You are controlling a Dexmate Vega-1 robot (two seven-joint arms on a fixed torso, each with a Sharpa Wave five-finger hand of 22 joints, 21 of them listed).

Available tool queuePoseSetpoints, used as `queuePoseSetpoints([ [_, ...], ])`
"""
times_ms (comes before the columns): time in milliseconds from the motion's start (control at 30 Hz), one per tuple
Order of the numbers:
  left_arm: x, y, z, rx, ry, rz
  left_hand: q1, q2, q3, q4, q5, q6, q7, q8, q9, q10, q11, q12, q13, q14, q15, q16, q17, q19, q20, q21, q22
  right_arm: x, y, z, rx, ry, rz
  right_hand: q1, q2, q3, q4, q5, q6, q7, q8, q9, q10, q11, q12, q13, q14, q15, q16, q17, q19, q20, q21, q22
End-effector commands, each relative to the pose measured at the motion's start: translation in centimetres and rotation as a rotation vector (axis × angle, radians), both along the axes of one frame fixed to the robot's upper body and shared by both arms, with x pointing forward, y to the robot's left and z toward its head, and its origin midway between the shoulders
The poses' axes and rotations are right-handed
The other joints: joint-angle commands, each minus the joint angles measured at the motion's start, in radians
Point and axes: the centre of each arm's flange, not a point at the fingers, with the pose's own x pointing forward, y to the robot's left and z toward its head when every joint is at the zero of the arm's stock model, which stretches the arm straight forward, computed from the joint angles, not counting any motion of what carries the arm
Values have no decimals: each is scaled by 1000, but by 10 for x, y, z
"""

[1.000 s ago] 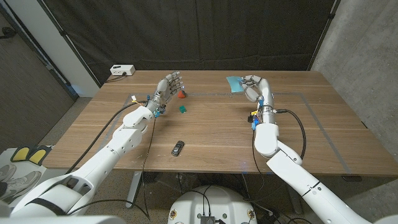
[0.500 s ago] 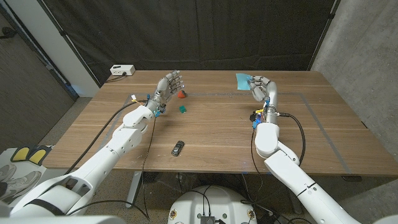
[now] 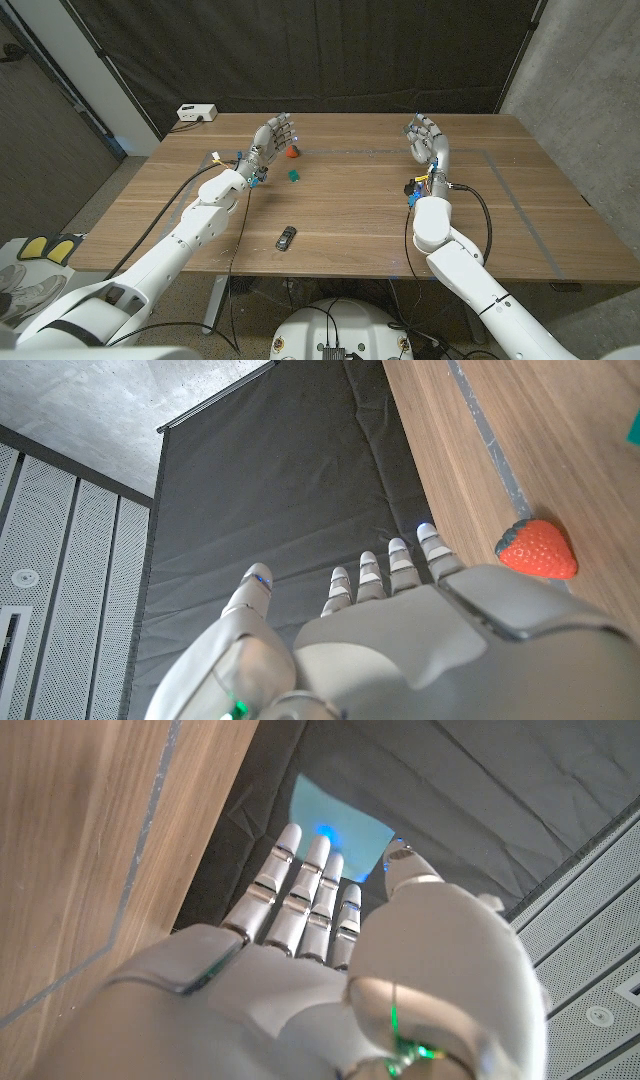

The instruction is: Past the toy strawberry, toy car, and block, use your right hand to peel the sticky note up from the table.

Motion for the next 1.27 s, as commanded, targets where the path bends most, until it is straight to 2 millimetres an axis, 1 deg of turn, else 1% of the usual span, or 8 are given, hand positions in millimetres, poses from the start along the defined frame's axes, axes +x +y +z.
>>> queuePoseSetpoints([
  [33, 0, -1, 2, 2, -2, -2, -5, -1, 6, 0, 4, -3, -9, -1, 2, 4, -2, -2, 4, -2, -1, -1, 2, 5, 6, 6, 3, 3, -2, -1, -36, 31, 43, -57, -19, -21, 6, 9, -66, -6, -10, -2, -115, 13, -82, -25, -117, 21, -32, -25, -50, 14, -14, -7],
  [133, 0, 0, 2, 2, -4, -3, -5, -1, 6, 0, 4, -3, -8, -2, 2, 4, 1, -2, 4, -2, -1, -2, 1, 5, 6, 6, 3, 3, -1, -1, -42, 25, 41, -92, -31, -35, 9, 10, -111, -6, -12, -4, -175, 17, -127, -41, -205, 35, -38, -43, -106, 23, -38, -12],
  [200, 0, 1, 2, 2, -4, -4, -5, -1, 7, 0, 4, -3, -8, -1, 2, 4, -1, -2, 4, -3, -2, -2, 1, 5, 6, 6, 3, 3, -1, -1, -46, 21, 43, -106, -38, -42, 9, 11, -120, -5, -10, -4, -194, 18, -143, -47, -243, 43, -40, -52, -142, 28, -53, -13],
  [300, -1, 2, 2, 2, -7, -5, -5, -1, 7, 0, 4, -3, -9, -1, 2, 4, -1, -2, 4, -3, -2, -2, 1, 5, 6, 6, 3, 3, 0, -2, -50, 16, 57, -113, -40, -45, 10, 11, -127, -5, -10, -4, -197, 20, -148, -50, -255, 45, -39, -56, -153, 32, -59, -14],
  [600, -4, 9, 3, -1, -16, -9, -5, -1, 7, -1, 4, -4, -8, -2, 2, 4, -2, -2, 4, -3, -2, -2, 1, 6, 6, 6, 3, 1, 2, 0, -39, 19, 52, -133, -29, -47, 20, 10, -119, -3, -3, -5, -173, 25, -144, -55, -253, 49, -28, -60, -155, 32, -61, -15],
  [900, -7, 24, 1, -4, -23, -24, -5, -1, 8, -1, 4, -2, -9, -1, 2, 5, 0, -2, 4, -2, -3, -2, 1, 7, 6, 6, 3, -3, 1, 5, -93, 10, 31, -142, -21, -44, 19, 9, -99, 0, 6, -5, -129, 31, -135, -61, -226, 53, -14, -72, -129, 28, -54, -16],
  [1067, -3, 32, 0, -4, -20, -50, -5, 0, 8, -1, 4, 0, -8, 0, 2, 8, 1, -1, 4, -2, -3, -2, 1, 9, 6, 7, 3, -17, 14, -2, -95, 5, -17, -149, -18, -45, 22, 8, -88, 4, 10, -5, -117, 31, -133, -63, -218, 54, -11, -76, -124, 27, -53, -16],
  [1267, 12, 38, -3, -5, 12, -75, -4, 0, 9, -1, 4, 0, -7, 0, 2, 9, 1, -1, 4, -2, -3, -2, 1, 11, 6, 7, 2, -27, 35, -7, -68, -28, -31, -156, -13, -44, 24, 7, -94, -3, 7, -5, -116, 27, -136, -64, -215, 51, -10, -80, -124, 34, -54, -16],
])
